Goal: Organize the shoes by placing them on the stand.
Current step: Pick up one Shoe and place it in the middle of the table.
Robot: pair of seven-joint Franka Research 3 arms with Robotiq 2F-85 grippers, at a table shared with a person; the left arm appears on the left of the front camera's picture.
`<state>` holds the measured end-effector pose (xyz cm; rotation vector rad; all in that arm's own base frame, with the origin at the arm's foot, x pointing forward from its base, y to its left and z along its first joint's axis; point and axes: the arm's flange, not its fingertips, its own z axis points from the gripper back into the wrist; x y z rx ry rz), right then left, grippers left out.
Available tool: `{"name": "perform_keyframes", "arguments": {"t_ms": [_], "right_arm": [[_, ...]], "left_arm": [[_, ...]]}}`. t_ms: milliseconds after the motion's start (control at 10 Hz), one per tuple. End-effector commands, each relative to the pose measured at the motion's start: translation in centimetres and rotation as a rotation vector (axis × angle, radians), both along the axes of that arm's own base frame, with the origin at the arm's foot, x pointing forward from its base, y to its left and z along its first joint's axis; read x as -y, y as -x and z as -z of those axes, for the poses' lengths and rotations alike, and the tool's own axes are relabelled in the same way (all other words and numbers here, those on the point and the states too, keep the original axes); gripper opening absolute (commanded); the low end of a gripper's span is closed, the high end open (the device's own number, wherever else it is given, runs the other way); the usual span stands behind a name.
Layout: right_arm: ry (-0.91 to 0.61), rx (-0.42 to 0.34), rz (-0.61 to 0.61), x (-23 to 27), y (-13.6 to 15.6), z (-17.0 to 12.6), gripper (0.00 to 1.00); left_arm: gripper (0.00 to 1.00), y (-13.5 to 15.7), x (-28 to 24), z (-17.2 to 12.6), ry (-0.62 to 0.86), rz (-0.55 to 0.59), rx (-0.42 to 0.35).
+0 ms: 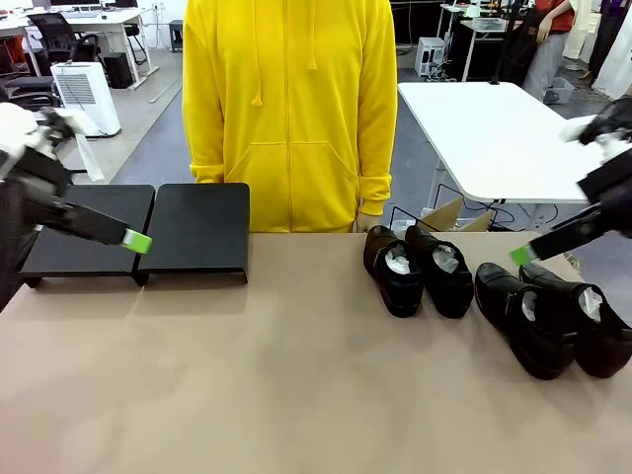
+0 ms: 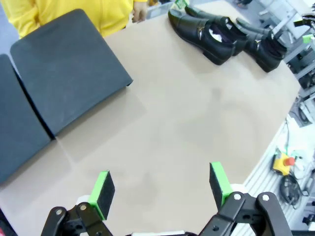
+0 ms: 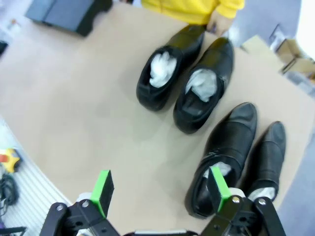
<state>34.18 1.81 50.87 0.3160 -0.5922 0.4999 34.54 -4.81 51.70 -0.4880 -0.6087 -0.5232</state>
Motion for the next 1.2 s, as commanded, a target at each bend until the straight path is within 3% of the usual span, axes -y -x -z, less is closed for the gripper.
{"name": "perform_keyframes", "arguments": {"t_ms": [0, 300, 400, 500, 1100], "right_arm": [[-0.068, 0.073, 0.005, 3.5, 3.6, 0.4, 1.00], [-0.132, 0.080, 0.004, 5.0, 5.0, 0.2, 1.00], [-0.138, 0.078, 0.019, 4.6, 4.5, 0.1, 1.00], [-0.100, 0.076, 0.048, 5.9, 2.8, -3.0, 1.00], [-0.100, 0.076, 0.048, 5.9, 2.8, -3.0, 1.00]], "left_arm": [[1.00, 1.6, -2.7, 0.7, 0.025, 0.000, -0.027], [1.00, 1.7, -2.6, 0.1, 0.050, 0.016, -0.019], [1.00, 0.7, -2.1, -0.2, 0.064, -0.036, -0.053], [1.00, 1.4, -3.7, -0.5, 0.040, -0.013, -0.032], [1.00, 1.4, -3.7, -0.5, 0.040, -0.013, -0.032]]}}
